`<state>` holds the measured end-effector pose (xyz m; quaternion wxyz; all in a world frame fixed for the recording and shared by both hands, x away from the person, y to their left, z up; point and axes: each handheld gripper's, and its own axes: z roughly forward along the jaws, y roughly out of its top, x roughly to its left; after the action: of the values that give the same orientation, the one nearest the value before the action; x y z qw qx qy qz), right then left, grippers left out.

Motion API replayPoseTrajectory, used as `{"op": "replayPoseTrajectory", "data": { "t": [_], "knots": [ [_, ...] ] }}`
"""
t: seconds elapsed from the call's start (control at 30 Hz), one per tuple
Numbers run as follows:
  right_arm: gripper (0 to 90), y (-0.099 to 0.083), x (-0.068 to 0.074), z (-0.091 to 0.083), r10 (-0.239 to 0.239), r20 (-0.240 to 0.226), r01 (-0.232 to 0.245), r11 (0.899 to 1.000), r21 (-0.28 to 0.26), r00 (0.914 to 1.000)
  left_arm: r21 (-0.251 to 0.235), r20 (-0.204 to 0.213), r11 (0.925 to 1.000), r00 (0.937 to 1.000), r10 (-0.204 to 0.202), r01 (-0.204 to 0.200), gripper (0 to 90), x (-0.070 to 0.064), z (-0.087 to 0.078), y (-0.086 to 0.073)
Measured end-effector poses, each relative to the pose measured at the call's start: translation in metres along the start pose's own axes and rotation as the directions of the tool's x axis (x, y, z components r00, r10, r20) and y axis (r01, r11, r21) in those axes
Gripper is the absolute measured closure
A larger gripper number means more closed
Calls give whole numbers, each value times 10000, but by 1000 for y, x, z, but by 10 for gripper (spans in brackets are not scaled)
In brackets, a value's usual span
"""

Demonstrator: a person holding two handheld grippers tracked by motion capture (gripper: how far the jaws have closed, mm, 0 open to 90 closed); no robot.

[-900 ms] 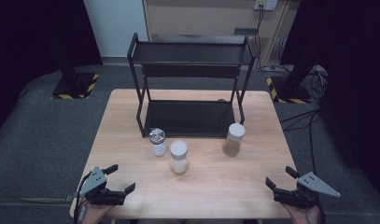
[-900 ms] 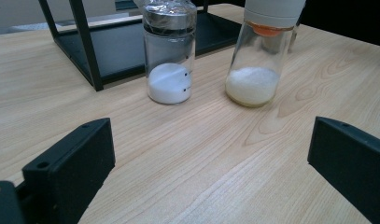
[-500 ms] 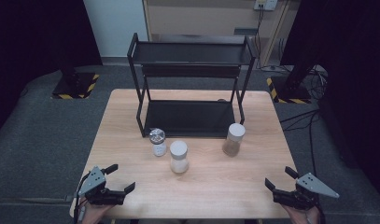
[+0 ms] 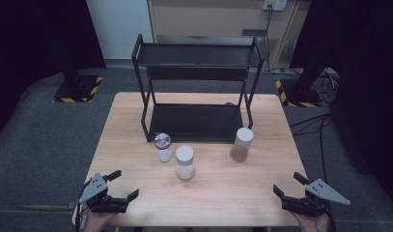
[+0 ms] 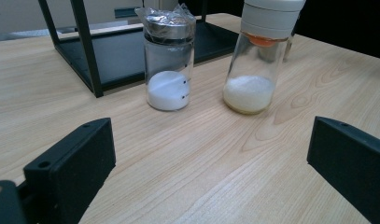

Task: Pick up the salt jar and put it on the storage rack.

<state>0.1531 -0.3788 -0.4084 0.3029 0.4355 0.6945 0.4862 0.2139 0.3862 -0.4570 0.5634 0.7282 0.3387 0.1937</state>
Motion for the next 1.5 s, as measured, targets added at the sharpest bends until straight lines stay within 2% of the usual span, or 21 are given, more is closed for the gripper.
{"op": "replayPoseTrajectory", "data": {
  "t": [0.53,0.7,0.77,1.17,1.5],
  "knots": [
    [80,0,0,0,13,24,-13,10000,31,10000,-61,-77,10000,10000,-35,35,8,-3,-1,3],
    [80,0,0,1,34,28,-34,10000,23,10000,-58,-134,9998,9997,-188,187,9,-4,-1,6],
    [81,0,0,1,17,32,-17,10000,18,10000,32,-236,9998,9995,-220,220,12,-5,1,9],
    [81,0,0,1,13,20,-13,10000,38,10000,-128,-206,9999,9997,-109,106,15,-6,0,28],
    [81,0,0,1,13,30,-13,10000,9,10000,-145,-84,9999,10000,37,-39,17,-5,10,50]
  ]
}}
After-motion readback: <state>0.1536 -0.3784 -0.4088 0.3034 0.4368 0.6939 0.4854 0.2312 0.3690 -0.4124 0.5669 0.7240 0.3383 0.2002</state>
